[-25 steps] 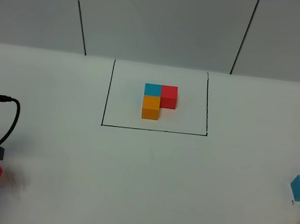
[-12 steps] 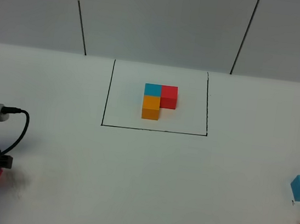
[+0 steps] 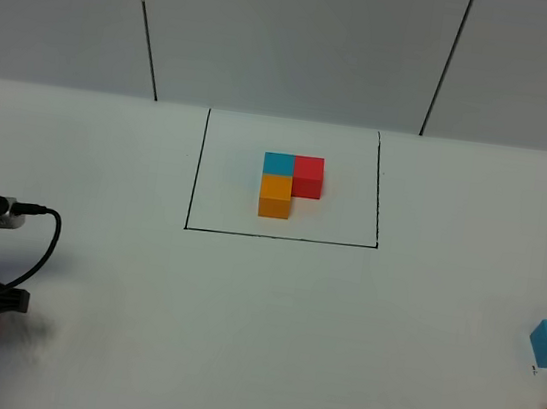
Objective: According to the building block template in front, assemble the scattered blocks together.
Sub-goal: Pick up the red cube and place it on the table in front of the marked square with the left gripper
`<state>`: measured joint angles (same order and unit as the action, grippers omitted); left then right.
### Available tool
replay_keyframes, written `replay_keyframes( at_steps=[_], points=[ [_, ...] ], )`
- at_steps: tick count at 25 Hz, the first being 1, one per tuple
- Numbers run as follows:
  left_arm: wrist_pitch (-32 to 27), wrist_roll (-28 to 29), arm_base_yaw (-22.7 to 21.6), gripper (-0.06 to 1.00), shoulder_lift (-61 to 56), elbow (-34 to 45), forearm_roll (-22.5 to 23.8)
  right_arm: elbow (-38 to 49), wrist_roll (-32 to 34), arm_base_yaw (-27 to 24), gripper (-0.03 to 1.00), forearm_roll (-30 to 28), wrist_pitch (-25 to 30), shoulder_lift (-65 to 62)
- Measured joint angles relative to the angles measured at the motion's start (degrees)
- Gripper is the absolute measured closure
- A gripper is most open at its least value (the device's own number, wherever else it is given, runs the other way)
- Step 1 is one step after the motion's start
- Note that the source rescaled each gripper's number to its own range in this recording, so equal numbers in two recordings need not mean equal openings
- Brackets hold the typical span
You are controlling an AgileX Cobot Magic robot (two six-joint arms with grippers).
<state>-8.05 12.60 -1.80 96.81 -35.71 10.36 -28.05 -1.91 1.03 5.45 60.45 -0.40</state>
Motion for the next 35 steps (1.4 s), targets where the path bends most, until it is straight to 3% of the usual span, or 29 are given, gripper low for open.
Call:
replay_keyframes(
  at_steps=[2,4,8,12,15,18,23,29,35],
  points=[
    [-0.9,-1.9,1.0,0.92,0.1,-1.5,0.0,0.0,0.0,0.0,0.97,0.0,0.0,0.0],
    [-2.1,-6.6,4.8,0.92,0.1,-4.6,0.1,0.0,0.0,0.0,0.97,0.0,0.0,0.0],
    [-5.9,-23.7,16.7,0.92,0.2,-12.9,0.2,0.0,0.0,0.0,0.97,0.0,0.0,0.0],
    [-18.6,-41.1,31.1,0.93,3.7,-25.9,-1.0,0.0,0.0,0.0,0.97,0.0,0.0,0.0],
    [-29.3,-47.3,38.0,0.93,9.9,-39.7,-5.7,0.0,0.0,0.0,0.97,0.0,0.0,0.0],
    [-35.6,-51.5,41.0,0.93,16.7,-52.1,-11.7,0.0,0.0,0.0,0.97,0.0,0.0,0.0],
    [-44.2,-57.4,42.4,0.93,26.0,-65.3,-16.9,0.0,0.0,0.0,0.97,0.0,0.0,0.0],
    [-46.1,-61.9,44.5,0.93,33.2,-67.6,-17.6,0.0,0.0,0.0,0.97,0.0,0.0,0.0],
    [-40.0,-62.4,46.9,0.93,38.1,-67.6,-14.8,0.0,0.0,0.0,0.97,0.0,0.0,0.0]
  ],
)
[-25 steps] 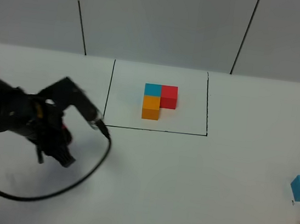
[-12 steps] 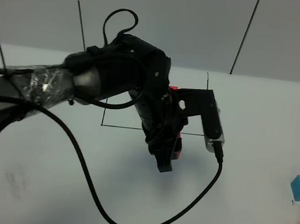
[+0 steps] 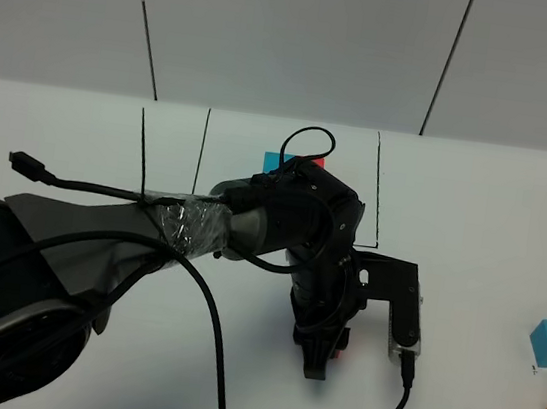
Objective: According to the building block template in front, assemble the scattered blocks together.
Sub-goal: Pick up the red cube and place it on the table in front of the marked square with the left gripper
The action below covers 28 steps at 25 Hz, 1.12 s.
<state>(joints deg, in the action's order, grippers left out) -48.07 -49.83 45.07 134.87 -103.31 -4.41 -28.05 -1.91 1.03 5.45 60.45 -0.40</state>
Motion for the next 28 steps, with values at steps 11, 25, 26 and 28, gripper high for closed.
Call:
replay_keyframes(
  at_steps=[11,25,26,28],
  points=[
    [5.9,-0.2,0.2,0.93,0.8,-0.5,0.1,0.0,0.0,0.0,0.97,0.0,0.0,0.0],
    [0.8,0.2,0.2,0.47,1.4,-0.6,-1.7,0.0,0.0,0.0,0.97,0.0,0.0,0.0],
    [1.3,0.2,0.2,0.33,1.4,-0.6,-1.9,0.0,0.0,0.0,0.97,0.0,0.0,0.0],
    [1.7,0.2,0.2,0.12,1.4,-1.2,-1.9,0.0,0.0,0.0,0.97,0.0,0.0,0.0]
  ],
)
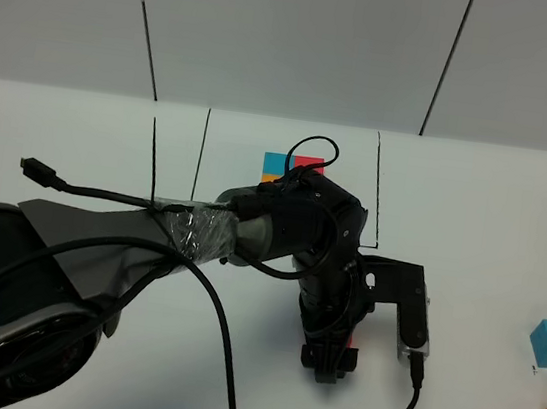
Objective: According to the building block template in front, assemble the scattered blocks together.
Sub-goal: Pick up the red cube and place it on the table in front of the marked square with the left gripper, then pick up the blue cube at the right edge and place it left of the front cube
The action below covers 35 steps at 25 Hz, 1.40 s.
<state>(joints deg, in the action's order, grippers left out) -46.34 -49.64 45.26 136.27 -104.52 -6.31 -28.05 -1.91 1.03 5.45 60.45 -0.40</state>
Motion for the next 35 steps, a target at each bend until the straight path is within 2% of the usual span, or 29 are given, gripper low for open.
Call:
replay_keyframes(
  at_steps=[1,3,5,8,10,13,15,17,21,23,26,30,33,35],
  points=[
    [0.1,0.0,0.0,0.04,-0.2,-0.5,0.1,0.0,0.0,0.0,0.97,0.0,0.0,0.0],
    [-0.2,0.3,0.0,-0.04,-1.4,-1.9,0.7,0.0,0.0,0.0,0.97,0.0,0.0,0.0],
    [-1.9,2.5,0.0,-0.06,-4.1,-3.6,2.2,0.0,0.0,0.0,0.97,0.0,0.0,0.0],
    [-7.3,9.9,0.0,-0.04,-10.5,-5.5,6.3,0.0,0.0,0.0,0.97,0.0,0.0,0.0],
    [-12.5,18.4,0.0,0.0,-15.9,-5.9,12.6,0.0,0.0,0.0,0.97,0.0,0.0,0.0],
    [-20.7,31.7,-0.3,0.07,-23.3,-6.0,25.9,0.0,0.0,0.0,0.97,0.0,0.0,0.0],
    [-22.0,38.8,-1.9,0.1,-28.0,-6.0,32.6,0.0,0.0,0.0,0.97,0.0,0.0,0.0],
    [-22.1,45.4,-5.0,0.12,-32.9,-6.0,36.0,0.0,0.0,0.0,0.97,0.0,0.0,0.0],
    [-22.2,54.2,-13.6,0.13,-44.2,-5.8,35.1,0.0,0.0,0.0,0.97,0.0,0.0,0.0],
    [-22.2,55.5,-18.5,0.14,-50.9,-4.3,33.2,0.0,0.0,0.0,0.97,0.0,0.0,0.0],
    [-22.2,54.9,-22.5,0.19,-61.0,0.8,32.0,0.0,0.0,0.0,0.97,0.0,0.0,0.0],
    [-22.2,51.6,-23.5,0.22,-75.7,11.8,30.0,0.0,0.0,0.0,0.97,0.0,0.0,0.0],
    [-21.6,51.7,-23.5,0.23,-88.5,21.1,23.9,0.0,0.0,0.0,0.97,0.0,0.0,0.0],
    [-18.7,51.9,-23.5,0.24,-97.3,26.9,19.6,0.0,0.0,0.0,0.97,0.0,0.0,0.0]
  ],
)
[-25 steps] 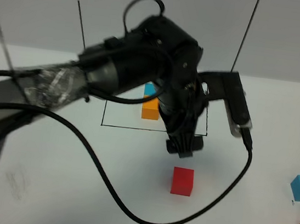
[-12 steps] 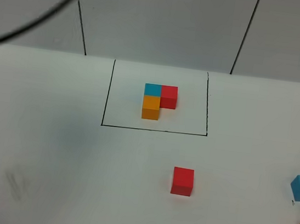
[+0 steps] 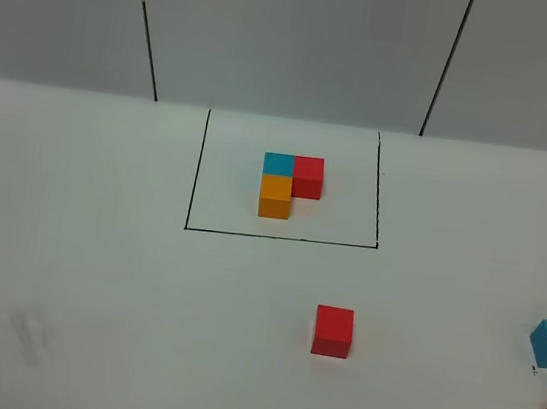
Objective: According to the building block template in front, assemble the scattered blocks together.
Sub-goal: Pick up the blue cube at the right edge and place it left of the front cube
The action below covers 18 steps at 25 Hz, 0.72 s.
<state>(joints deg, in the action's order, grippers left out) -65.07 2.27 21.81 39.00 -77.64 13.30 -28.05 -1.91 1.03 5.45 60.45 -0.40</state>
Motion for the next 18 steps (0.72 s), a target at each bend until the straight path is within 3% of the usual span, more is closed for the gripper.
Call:
replay_keyframes(
  at_steps=[5,10,18],
  points=[
    [7.1,-1.2,0.0,0.25,-19.2,15.3,-8.3,0.0,0.0,0.0,0.97,0.0,0.0,0.0],
    [11.0,-4.7,0.0,0.25,-31.7,27.3,-13.3,0.0,0.0,0.0,0.97,0.0,0.0,0.0],
    [11.0,-2.3,0.0,0.33,-38.9,41.7,-15.5,0.0,0.0,0.0,0.97,0.0,0.0,0.0]
  ],
)
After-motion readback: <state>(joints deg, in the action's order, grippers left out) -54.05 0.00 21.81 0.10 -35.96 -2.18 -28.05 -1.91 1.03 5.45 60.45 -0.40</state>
